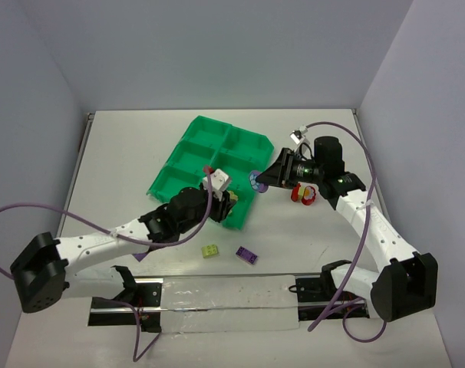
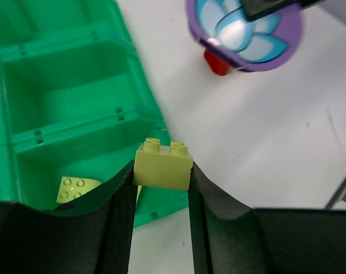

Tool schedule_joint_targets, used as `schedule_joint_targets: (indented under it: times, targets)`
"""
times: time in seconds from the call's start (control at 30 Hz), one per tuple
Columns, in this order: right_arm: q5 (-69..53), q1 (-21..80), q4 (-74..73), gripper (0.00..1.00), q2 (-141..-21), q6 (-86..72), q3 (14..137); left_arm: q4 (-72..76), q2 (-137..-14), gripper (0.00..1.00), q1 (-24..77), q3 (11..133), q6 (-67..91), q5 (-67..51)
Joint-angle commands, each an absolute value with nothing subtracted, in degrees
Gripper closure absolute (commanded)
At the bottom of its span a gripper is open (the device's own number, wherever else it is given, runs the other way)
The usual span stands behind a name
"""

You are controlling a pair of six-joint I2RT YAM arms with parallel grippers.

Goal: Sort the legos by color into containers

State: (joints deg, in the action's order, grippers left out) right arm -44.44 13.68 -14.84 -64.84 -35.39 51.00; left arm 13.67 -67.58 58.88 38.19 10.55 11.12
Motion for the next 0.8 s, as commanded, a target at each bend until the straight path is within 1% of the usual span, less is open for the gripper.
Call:
schedule_joint_targets:
  times: [0.0, 0.03, 0.07, 0.13, 0.27, 0.63, 0.67, 0.73, 0.77]
  targets:
    - [-33.00, 13.71, -17.35, 1.00, -63.99, -32.88, 53.44, 2.36, -81.03, 1.00, 58.71, 52.64, 19.11, 23.74]
    - [-31.30, 13.70, -17.84, 1.00, -63.95, -32.81, 53.44, 1.51, -81.71, 1.00, 58.71, 53.37, 20.52, 25.73]
    - [-29.12, 13.62, -18.59, 1.00, -63.72, -32.30, 53.45, -4.78, -86.52, 1.00, 58.71, 58.59, 21.79, 26.60]
    - [-27.13, 13.62, -19.91, 1.00, -63.72, -31.14, 53.61, -11.08, -91.72, 1.00, 58.71, 64.37, 26.49, 29.55]
    - [-24.36, 13.58, -22.24, 1.00, -63.73, -29.22, 54.10, -17.02, -95.13, 1.00, 58.66, 69.23, 30.94, 31.44]
    - [-23.45, 13.36, -21.82, 1.00, -64.72, -28.11, 52.95, -16.75, -89.54, 1.00, 57.24, 65.06, 32.76, 30.08]
    - [-23.68, 13.36, -21.52, 0.99, -64.90, -28.32, 52.85, -17.06, -89.69, 0.99, 56.87, 64.91, 33.06, 29.99]
    - [-24.17, 13.36, -21.22, 0.98, -65.26, -28.52, 52.91, -17.67, -89.51, 0.92, 56.34, 64.64, 33.84, 29.39]
    - [-24.23, 13.36, -21.12, 0.97, -65.30, -28.59, 52.89, -17.73, -89.28, 0.85, 56.16, 64.38, 34.14, 29.07]
